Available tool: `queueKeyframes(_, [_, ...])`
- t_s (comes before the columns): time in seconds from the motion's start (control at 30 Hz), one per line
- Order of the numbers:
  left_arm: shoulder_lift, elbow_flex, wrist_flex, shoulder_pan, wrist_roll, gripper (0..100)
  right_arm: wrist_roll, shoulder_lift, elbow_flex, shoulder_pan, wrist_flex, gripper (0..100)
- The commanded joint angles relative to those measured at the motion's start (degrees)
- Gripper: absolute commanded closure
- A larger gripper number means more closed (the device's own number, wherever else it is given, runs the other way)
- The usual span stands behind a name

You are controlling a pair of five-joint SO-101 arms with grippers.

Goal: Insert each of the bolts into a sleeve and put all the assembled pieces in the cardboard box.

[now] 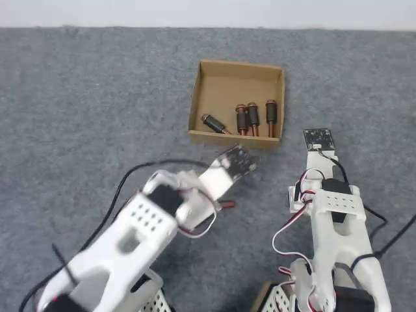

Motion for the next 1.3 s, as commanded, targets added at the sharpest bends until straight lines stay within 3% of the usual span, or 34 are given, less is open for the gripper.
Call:
queueKeyframes(0.0, [-11.3, 6.8, -6.1, -0.2, 7.6, 99, 0.7, -2.9, -0.1, -0.2, -0.7, 99.1])
queueKeyframes(0.2, [-24.4, 16.1, -7.7, -0.2, 31.5, 99, 0.4, -2.9, -0.1, -0.2, -0.8, 99.1])
queueKeyframes(0.37, [-25.8, 18.4, -7.8, -2.2, 39.3, 99, 0.4, -2.9, -0.1, -0.3, -0.8, 99.1])
queueKeyframes(0.87, [4.0, 5.2, -4.3, -4.3, 40.0, 99, 0.4, -2.9, -0.1, -0.4, -0.9, 99.1])
queueKeyframes(1.27, [20.0, -3.7, 0.4, -4.3, 40.1, 99, 0.4, -2.9, -0.1, -0.4, -0.9, 99.1])
